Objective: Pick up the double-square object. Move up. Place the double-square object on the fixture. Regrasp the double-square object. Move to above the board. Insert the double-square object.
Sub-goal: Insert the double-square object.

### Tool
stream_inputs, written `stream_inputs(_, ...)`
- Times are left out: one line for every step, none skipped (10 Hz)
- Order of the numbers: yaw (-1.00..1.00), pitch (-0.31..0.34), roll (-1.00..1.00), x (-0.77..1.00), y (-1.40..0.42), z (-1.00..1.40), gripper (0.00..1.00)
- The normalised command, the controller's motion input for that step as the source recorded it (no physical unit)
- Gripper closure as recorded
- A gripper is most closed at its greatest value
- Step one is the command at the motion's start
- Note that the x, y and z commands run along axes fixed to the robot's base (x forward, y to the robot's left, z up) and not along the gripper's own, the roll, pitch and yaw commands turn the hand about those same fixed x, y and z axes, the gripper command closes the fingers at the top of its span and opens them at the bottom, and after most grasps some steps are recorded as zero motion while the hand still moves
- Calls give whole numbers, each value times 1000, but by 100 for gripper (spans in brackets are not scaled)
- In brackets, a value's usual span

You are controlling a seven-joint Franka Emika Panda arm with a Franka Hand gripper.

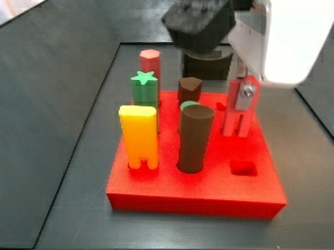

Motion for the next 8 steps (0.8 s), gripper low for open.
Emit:
stream_inputs(0,-267,500,329,-214,100,100)
stream_inputs(0,-237,500,257,-206,89,100)
stream_inputs(0,-197,500,94,-249,0,100)
stream_inputs(117,-124,500,0,-169,-14,100)
stream_inputs(243,-44,500,0,-34,-203,100)
stream_inputs(217,0,450,0,-20,-429,100)
stream_inputs(0,11,0,0,0,0,100)
stream_inputs(0,0,0,0,0,0,100)
